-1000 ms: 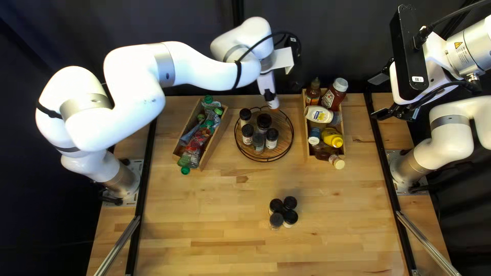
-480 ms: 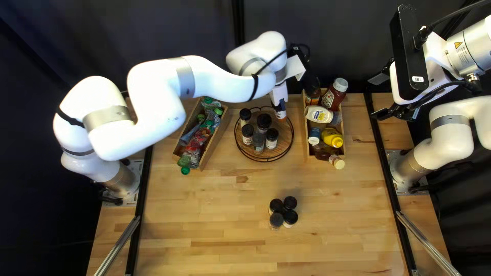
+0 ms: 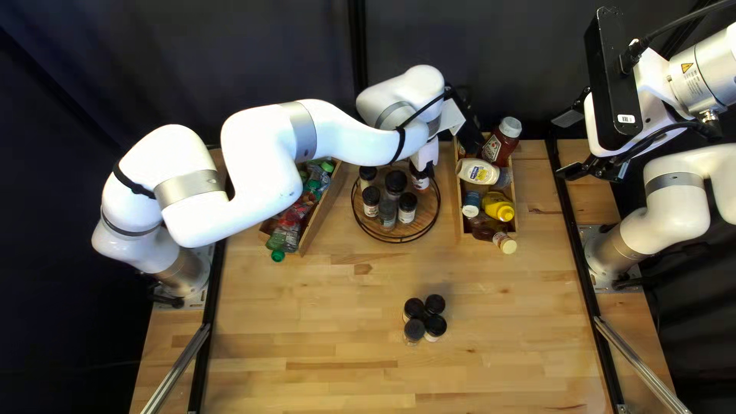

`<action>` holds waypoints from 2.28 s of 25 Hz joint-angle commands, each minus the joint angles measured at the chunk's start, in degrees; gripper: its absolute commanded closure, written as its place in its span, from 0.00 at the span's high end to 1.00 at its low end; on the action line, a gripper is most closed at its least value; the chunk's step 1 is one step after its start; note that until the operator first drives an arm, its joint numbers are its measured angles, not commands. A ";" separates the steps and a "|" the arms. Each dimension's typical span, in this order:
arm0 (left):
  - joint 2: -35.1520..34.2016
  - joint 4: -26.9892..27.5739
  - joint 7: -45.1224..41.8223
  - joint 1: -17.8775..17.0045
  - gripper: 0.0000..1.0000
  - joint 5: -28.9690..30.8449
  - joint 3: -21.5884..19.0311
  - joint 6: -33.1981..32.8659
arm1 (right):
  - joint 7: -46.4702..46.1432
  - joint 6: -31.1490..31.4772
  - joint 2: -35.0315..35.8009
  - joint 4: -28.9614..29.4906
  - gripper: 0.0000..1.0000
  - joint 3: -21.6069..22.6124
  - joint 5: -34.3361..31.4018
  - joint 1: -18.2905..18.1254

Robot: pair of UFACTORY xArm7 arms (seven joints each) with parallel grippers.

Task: Separate condiments, baby food and spices and place it in 3 different racks/containers

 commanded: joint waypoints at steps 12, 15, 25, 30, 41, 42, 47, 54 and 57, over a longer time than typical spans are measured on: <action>2.01 -0.52 -1.63 -1.54 0.60 0.43 -0.36 -1.46 | 0.00 0.00 0.00 0.00 1.00 0.00 0.00 0.00; 2.51 0.19 -2.18 -1.72 0.79 0.77 -0.31 -0.90 | 0.00 0.00 0.00 0.00 1.00 0.00 0.00 0.00; 0.34 1.70 -3.57 -4.96 1.00 3.94 0.65 2.06 | 0.00 0.00 0.00 0.00 1.00 0.00 0.00 0.00; -5.13 -0.58 -2.08 -9.62 1.00 6.67 0.37 3.00 | 0.00 0.00 0.00 0.00 1.00 0.00 0.00 0.00; -19.12 -13.67 -8.08 -25.63 1.00 15.19 -1.27 -3.37 | 0.00 0.00 0.00 0.00 1.00 0.00 0.00 0.00; -20.40 -15.18 -8.33 -26.99 1.00 16.24 -1.63 -4.09 | 0.00 0.00 0.00 0.00 1.00 0.00 0.00 0.00; -23.93 -20.24 -7.47 -31.77 1.00 19.20 -4.29 -6.04 | 0.00 0.00 0.00 0.00 1.00 0.00 0.00 0.00; -25.52 -25.69 -14.76 -37.11 1.00 22.10 -6.59 -8.17 | 0.00 0.00 0.00 0.00 1.00 0.00 0.00 0.00; -23.64 -25.93 -21.98 -39.35 1.00 21.79 -7.39 -8.47 | 0.00 0.00 0.00 0.00 1.00 0.00 0.00 0.00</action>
